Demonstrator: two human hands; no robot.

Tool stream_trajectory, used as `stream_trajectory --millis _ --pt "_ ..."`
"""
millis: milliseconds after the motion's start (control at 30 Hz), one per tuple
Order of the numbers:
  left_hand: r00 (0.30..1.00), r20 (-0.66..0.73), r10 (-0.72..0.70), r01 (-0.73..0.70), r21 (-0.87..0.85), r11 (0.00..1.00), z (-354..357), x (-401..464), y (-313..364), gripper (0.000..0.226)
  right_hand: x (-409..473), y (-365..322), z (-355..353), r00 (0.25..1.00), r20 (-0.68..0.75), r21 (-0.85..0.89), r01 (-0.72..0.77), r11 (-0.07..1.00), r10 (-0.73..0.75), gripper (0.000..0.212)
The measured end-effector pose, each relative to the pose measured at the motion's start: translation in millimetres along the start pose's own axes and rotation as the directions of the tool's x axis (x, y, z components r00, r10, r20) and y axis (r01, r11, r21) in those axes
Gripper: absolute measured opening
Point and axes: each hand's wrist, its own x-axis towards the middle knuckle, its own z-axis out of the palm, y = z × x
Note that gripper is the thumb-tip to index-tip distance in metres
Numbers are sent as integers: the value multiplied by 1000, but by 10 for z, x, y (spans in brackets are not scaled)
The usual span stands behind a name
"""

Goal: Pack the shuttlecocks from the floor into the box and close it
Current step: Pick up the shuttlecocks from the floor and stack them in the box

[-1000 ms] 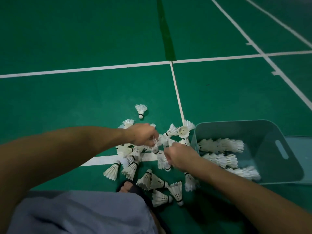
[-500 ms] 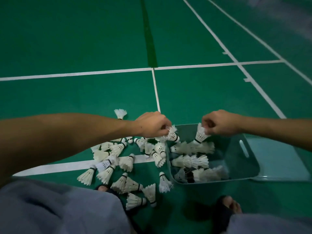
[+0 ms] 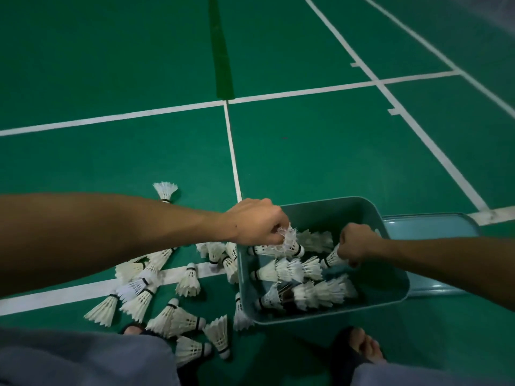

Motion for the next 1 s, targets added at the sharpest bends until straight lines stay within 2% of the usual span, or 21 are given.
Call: stream_trajectory --millis 133,233,400,567,767,867,933,1000 --pt "998 59 1 -1 13 1000 100 74 -18 18 116 103 199 998 43 99 -53 994 49 12" --pt "998 65 -5 4 13 1000 113 103 -24 14 186 152 316 994 97 243 -80 967 58 9" --pt "996 77 -36 34 31 999 125 111 -82 9 231 143 402 996 69 346 -72 935 52 6" --pt "996 78 -37 36 10 999 123 54 -117 34 230 66 526 991 126 399 -84 913 36 6" --pt "994 101 -30 33 -26 999 91 35 -146 48 173 65 499 992 128 358 -66 932 22 16" --pt "994 106 -26 31 -45 999 90 16 -167 49 107 44 355 993 109 186 28 982 -49 15" --pt "993 118 -19 25 -47 999 90 1 -168 50 6 -33 229 985 25 97 166 981 -169 12" --pt "991 130 -13 21 -57 998 83 -12 -160 51 -167 -157 87 939 -112 106 337 936 -325 12"
